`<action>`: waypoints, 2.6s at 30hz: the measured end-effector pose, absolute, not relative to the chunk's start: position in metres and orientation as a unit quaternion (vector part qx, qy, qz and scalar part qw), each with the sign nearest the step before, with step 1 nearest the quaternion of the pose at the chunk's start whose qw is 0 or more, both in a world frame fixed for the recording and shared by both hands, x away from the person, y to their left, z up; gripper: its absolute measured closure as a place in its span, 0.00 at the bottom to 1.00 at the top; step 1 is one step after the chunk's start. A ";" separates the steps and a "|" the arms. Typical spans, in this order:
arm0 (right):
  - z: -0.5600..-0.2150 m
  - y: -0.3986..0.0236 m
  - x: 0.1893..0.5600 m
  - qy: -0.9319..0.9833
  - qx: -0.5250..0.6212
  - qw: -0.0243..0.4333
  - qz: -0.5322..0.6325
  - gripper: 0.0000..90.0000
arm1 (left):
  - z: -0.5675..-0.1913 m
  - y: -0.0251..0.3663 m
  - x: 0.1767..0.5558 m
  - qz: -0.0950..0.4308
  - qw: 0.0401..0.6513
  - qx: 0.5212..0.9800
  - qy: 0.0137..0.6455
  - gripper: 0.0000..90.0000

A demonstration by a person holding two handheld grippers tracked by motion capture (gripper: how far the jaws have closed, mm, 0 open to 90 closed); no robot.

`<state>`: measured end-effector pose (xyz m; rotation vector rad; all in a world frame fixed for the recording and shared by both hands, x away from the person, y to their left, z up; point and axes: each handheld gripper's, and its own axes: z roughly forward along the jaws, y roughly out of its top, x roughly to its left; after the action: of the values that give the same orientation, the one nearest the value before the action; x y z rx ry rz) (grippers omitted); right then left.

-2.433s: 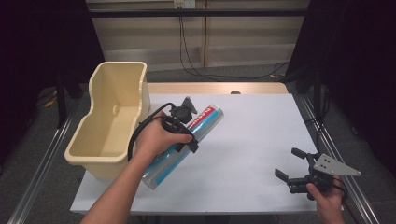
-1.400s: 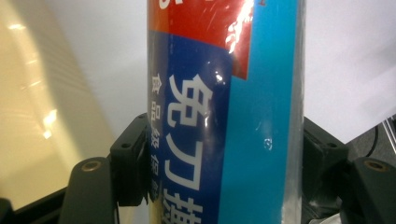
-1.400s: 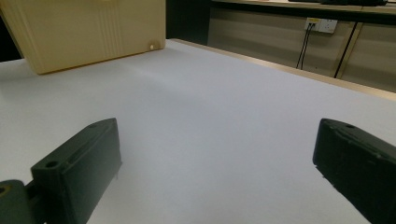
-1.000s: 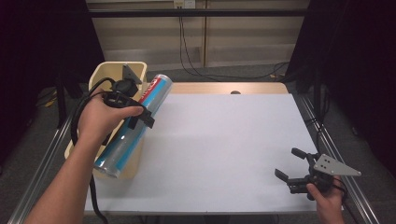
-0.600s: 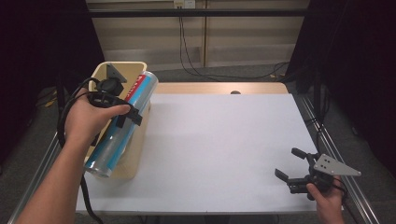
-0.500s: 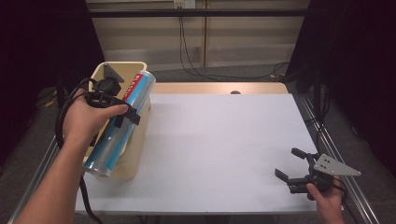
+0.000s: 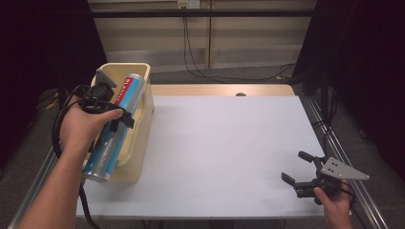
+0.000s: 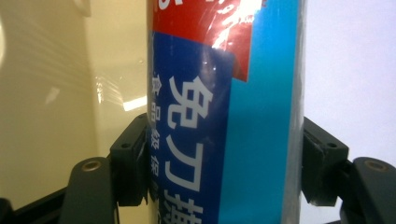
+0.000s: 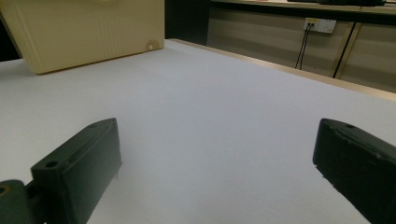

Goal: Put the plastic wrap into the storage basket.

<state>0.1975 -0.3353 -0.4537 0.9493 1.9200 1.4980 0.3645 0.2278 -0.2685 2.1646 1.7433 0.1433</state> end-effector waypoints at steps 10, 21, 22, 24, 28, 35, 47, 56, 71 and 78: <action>-0.454 -0.335 0.197 0.710 0.350 0.261 0.553 0.01 | -0.279 0.238 0.367 0.054 0.172 0.750 0.636 0.36; -0.454 -0.335 0.197 0.710 0.350 0.260 0.553 0.01 | -0.283 0.240 0.370 0.042 0.165 0.743 0.648 0.35; -0.454 -0.335 0.197 0.710 0.349 0.261 0.553 0.01 | -0.284 0.239 0.370 0.042 0.166 0.739 0.652 0.35; -0.454 -0.335 0.197 0.710 0.350 0.260 0.554 0.01 | -0.286 0.239 0.371 0.040 0.165 0.739 0.653 0.35; -0.454 -0.335 0.197 0.710 0.350 0.260 0.553 0.01 | -0.290 0.238 0.372 0.038 0.161 0.737 0.655 0.35; -0.454 -0.335 0.198 0.710 0.350 0.260 0.553 0.01 | -0.294 0.239 0.373 0.032 0.159 0.735 0.659 0.35; -0.454 -0.335 0.198 0.711 0.350 0.260 0.552 0.01 | -0.295 0.240 0.375 0.031 0.152 0.735 0.660 0.35; -0.454 -0.335 0.198 0.711 0.350 0.260 0.552 0.01 | -0.287 0.243 0.375 0.036 0.175 0.727 0.663 0.38; -0.453 -0.337 0.195 0.706 0.354 0.261 0.555 0.01 | -0.258 0.208 0.372 0.020 0.212 0.763 0.610 0.28; -0.453 -0.336 0.195 0.708 0.353 0.261 0.553 0.01 | -0.255 0.180 0.369 0.015 0.230 0.785 0.575 0.24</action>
<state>0.1947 -0.3362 -0.4531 0.9554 1.9166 1.4979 0.3687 0.1800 -0.2554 2.1585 1.5832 0.0401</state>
